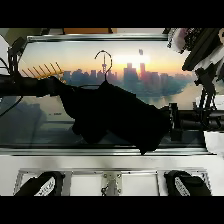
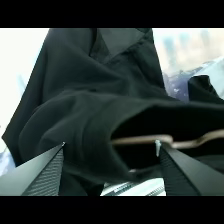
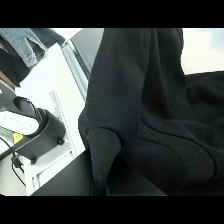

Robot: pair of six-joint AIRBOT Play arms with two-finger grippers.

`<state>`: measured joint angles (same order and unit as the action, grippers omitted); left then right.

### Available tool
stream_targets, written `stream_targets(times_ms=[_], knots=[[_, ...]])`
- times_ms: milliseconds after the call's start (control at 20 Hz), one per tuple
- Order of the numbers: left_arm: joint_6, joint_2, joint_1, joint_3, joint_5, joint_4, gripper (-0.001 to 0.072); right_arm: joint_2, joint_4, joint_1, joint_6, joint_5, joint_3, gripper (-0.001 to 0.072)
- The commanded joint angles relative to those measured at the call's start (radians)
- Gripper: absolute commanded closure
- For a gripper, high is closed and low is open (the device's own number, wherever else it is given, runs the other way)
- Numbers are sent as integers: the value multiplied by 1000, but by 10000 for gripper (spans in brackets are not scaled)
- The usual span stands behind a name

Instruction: Fold the clothes and pants, and hang the long-sleeved shirts on hangers.

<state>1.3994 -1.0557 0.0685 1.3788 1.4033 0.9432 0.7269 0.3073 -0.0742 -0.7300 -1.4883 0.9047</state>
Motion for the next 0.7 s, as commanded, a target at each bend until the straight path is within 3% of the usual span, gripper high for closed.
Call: stream_targets(times_ms=[0,50,500,550,600,650], knots=[[41,-56,-19,79,51,45,349,1,40,1,-4,-5,1,696],[41,-63,-19,92,73,63,396,0,39,1,-4,-4,1,696],[41,-64,-19,16,71,60,409,0,39,1,-4,-4,1,696],[41,-64,-19,14,66,60,527,0,39,1,-4,-4,1,696],[40,-64,-19,15,51,59,697,0,39,1,-4,-4,1,696],[40,-64,-19,17,35,56,693,0,39,1,-3,-4,1,696]])
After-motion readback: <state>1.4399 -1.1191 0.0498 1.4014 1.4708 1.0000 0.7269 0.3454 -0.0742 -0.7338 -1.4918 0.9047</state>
